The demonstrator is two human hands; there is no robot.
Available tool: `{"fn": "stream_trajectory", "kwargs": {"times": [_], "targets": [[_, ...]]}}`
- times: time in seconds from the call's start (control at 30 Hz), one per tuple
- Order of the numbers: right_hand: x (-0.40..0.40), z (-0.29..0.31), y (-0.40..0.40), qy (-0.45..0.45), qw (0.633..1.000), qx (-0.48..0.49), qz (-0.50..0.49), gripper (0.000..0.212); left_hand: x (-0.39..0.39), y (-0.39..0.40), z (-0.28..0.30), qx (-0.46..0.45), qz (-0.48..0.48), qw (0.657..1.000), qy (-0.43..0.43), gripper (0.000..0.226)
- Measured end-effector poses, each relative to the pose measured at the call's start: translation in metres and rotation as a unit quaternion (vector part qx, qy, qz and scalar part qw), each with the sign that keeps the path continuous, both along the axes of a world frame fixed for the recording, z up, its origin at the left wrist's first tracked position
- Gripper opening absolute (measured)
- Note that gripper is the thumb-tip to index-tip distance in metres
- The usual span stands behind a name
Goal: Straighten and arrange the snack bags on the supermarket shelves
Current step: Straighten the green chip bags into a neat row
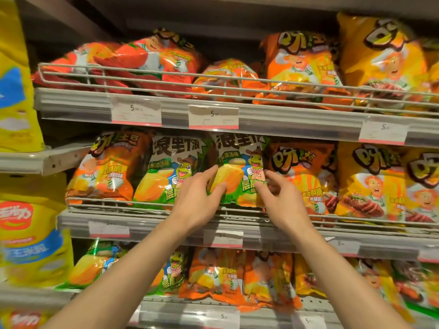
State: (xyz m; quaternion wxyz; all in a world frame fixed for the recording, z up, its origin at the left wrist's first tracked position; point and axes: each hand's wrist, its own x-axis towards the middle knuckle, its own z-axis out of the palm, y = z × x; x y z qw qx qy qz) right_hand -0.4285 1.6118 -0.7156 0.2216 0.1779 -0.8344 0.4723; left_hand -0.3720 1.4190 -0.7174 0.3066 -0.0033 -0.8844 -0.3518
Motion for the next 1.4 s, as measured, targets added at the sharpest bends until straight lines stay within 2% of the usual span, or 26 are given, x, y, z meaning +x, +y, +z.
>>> {"fn": "stream_trajectory", "kwargs": {"times": [0.1,0.23,0.27,0.37,0.4,0.43,0.5,0.57,0.63,0.7,0.83,0.93,1.07,1.13,1.17,1.27,1.33,1.4], "targets": [[0.000,0.009,-0.001,-0.027,0.996,-0.076,0.040,0.051,0.005,-0.003,0.004,0.119,-0.031,0.992,0.002,0.061],[0.002,0.015,0.001,-0.019,0.986,-0.142,0.087,0.011,0.014,-0.007,0.012,0.193,-0.063,0.979,0.030,0.052],[0.004,0.017,0.001,-0.020,0.982,-0.162,0.099,0.007,0.017,-0.007,0.014,0.204,-0.074,0.975,0.037,0.046],[0.008,0.014,0.005,-0.022,0.974,-0.203,0.102,0.011,0.020,-0.008,0.018,0.227,-0.087,0.969,0.049,0.019],[0.012,0.011,0.007,-0.020,0.972,-0.211,0.103,0.014,0.022,-0.008,0.020,0.241,-0.090,0.965,0.048,0.017],[0.017,0.008,0.010,-0.016,0.970,-0.218,0.108,0.013,0.023,-0.009,0.021,0.258,-0.096,0.961,0.036,0.022],[0.028,0.000,0.014,-0.008,0.969,-0.218,0.113,0.013,0.025,-0.009,0.020,0.289,-0.107,0.951,-0.008,0.048],[0.039,-0.009,0.018,-0.010,0.970,-0.212,0.120,0.017,0.026,-0.006,0.017,0.281,-0.109,0.953,-0.035,0.069],[0.048,-0.017,0.019,-0.019,0.969,-0.205,0.139,0.017,0.027,-0.002,0.011,0.264,-0.106,0.958,-0.032,0.079],[0.056,-0.022,0.021,-0.038,0.966,-0.204,0.157,0.021,0.029,-0.001,0.005,0.277,-0.109,0.954,-0.020,0.076],[0.059,-0.021,0.023,-0.102,0.962,-0.189,0.168,0.059,0.034,-0.005,-0.013,0.281,-0.124,0.951,-0.013,0.053],[0.059,-0.019,0.015,-0.154,0.954,-0.166,0.197,0.080,0.045,-0.005,-0.021,0.268,-0.145,0.952,-0.024,0.050],[0.062,-0.021,0.002,-0.137,0.953,-0.167,0.214,0.055,0.066,-0.018,-0.021,0.237,-0.162,0.958,-0.018,0.057],[0.062,-0.021,-0.004,-0.132,0.955,-0.162,0.212,0.052,0.074,-0.037,-0.018,0.211,-0.119,0.970,0.017,0.057],[0.062,-0.022,-0.008,-0.134,0.954,-0.162,0.213,0.055,0.076,-0.051,-0.017,0.183,-0.068,0.980,0.040,0.056],[0.062,-0.020,-0.019,-0.140,0.951,-0.169,0.218,0.062,0.077,-0.106,-0.013,0.095,0.148,0.980,0.094,0.048],[0.061,-0.019,-0.023,-0.131,0.953,-0.171,0.212,0.062,0.075,-0.141,-0.009,0.051,0.256,0.963,0.067,0.054],[0.060,-0.017,-0.027,-0.133,0.953,-0.166,0.216,0.058,0.072,-0.168,-0.006,0.034,0.320,0.947,-0.002,0.064]]}}
